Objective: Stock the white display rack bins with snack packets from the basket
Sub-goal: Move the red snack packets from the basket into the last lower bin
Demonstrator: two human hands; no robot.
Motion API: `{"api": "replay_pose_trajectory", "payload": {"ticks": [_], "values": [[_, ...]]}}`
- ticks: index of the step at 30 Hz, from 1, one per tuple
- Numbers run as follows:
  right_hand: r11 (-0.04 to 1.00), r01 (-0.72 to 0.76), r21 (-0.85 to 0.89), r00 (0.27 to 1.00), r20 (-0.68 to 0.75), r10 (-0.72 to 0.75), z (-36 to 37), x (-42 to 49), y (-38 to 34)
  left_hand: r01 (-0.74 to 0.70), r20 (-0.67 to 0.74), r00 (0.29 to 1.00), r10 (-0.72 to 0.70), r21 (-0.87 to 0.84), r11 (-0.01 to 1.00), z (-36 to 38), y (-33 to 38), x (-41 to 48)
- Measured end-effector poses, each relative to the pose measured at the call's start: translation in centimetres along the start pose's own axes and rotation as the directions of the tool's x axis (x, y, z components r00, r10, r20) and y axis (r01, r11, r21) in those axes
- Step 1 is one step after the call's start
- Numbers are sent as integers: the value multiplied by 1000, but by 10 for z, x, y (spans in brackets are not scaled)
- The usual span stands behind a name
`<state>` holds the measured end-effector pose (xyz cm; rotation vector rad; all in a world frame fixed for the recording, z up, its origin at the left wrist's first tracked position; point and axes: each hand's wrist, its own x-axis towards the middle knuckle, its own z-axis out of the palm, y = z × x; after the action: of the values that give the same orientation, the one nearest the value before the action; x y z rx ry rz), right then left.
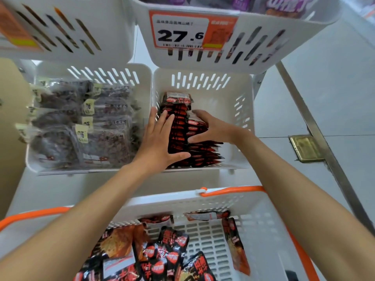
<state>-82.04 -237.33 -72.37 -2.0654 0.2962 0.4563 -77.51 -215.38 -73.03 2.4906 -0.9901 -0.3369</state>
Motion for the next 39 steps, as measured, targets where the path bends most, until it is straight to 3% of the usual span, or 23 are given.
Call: {"api": "replay_pose_trajectory", "payload": {"ticks": [4, 6, 9, 11, 12, 14, 15, 17, 19, 22, 24, 26, 30, 33, 37, 39], "values": [[998, 46, -49, 951, -305, -59, 4, -31, -14, -36, 27, 999, 38, -86, 996, -12, -2, -11], [991, 104, -81, 883, -451, -130, 20, -67, -30, -43, 4, 999, 45, -166, 985, -20, 2, -30], [959, 274, -76, 752, -604, -263, 68, -133, -55, -68, -140, 990, 31, -266, 962, -29, 6, -75], [944, 312, -111, 756, -572, -317, 113, -170, -56, -87, -234, 972, 16, -297, 951, -35, 8, -112], [955, 270, -119, 812, -506, -293, 136, -184, -50, -90, -265, 964, 10, -294, 952, -36, 6, -130], [994, 34, -99, 956, -286, -61, 180, -199, -22, -78, -293, 956, -9, -283, 956, -35, 0, -163], [987, -124, -107, 984, -138, 109, 200, -201, -1, -63, -289, 957, -22, -282, 957, -32, -4, -179], [907, -346, -240, 922, 92, 376, 234, -202, 42, -8, -229, 972, -58, -278, 960, -23, -13, -208], [834, -426, -352, 866, 108, 488, 259, -204, 70, 71, -115, 987, -110, -299, 952, -15, -21, -235], [863, -429, -267, 895, 6, 447, 274, -209, 77, 178, 45, 984, -172, -278, 944, -4, -34, -269], [886, -454, -94, 887, 42, 459, 268, -215, 67, 230, 122, 971, -204, -276, 933, 1, -38, -284], [893, -443, -82, 891, 69, 448, 255, -220, 59, 259, 178, 960, -215, -285, 923, 3, -36, -291], [929, -228, -291, 973, -22, 232, 220, -230, 25, 189, 195, 973, -127, -351, 917, -3, -9, -282], [977, -40, -211, 999, 2, 41, 193, -236, -15, 147, 290, 957, -25, -407, 902, -14, 28, -265], [985, 148, 93, 986, -91, -139, 178, -238, -52, 183, 328, 944, 49, -639, 747, -12, 43, -252], [991, 76, 108, 992, -111, -63, 183, -236, -40, 263, 301, 951, -65, -683, 681, -7, 24, -257]]}}
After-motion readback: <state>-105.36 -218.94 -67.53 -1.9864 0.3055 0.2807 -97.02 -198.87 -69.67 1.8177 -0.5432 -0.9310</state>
